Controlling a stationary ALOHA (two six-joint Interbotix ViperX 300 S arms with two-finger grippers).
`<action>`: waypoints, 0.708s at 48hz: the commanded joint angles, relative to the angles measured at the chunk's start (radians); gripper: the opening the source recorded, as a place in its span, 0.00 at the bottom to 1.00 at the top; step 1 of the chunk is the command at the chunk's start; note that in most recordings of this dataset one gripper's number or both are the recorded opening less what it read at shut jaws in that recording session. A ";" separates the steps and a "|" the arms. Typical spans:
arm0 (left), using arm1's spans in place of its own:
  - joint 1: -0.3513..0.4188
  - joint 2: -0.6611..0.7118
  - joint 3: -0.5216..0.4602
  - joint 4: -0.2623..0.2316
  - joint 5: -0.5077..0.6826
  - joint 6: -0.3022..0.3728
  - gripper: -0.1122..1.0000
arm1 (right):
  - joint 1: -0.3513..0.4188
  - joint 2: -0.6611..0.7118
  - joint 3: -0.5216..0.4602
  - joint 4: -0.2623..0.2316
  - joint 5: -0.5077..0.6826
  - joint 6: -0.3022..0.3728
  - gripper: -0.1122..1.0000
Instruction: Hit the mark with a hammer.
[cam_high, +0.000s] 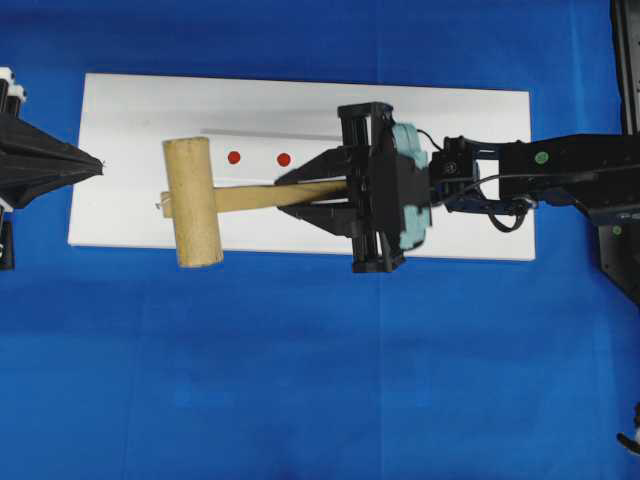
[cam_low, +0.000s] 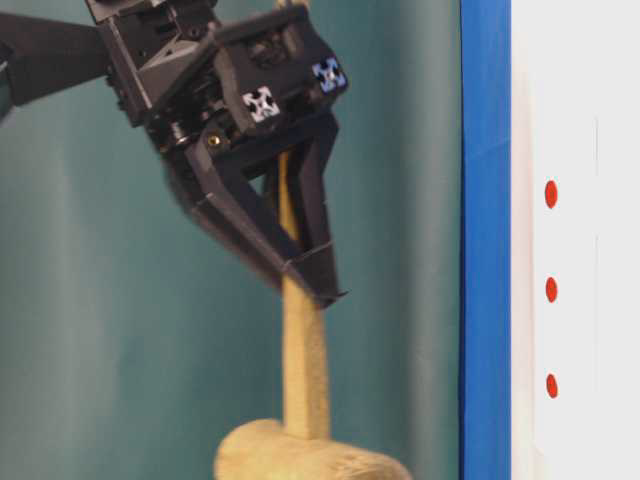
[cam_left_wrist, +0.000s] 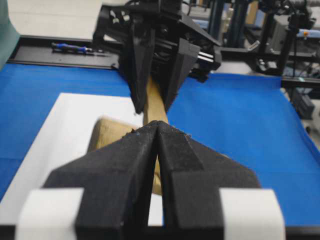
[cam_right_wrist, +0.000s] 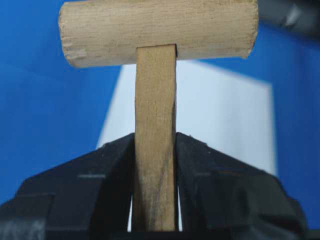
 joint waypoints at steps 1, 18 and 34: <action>-0.003 0.008 -0.009 -0.003 -0.003 -0.003 0.10 | -0.020 -0.032 -0.017 -0.003 -0.057 -0.103 0.19; -0.003 0.008 -0.009 -0.002 -0.003 -0.003 0.10 | -0.028 -0.035 -0.012 0.015 -0.193 -0.551 0.19; -0.002 0.005 -0.009 -0.003 -0.003 -0.003 0.10 | -0.028 -0.035 -0.011 0.028 -0.218 -0.788 0.19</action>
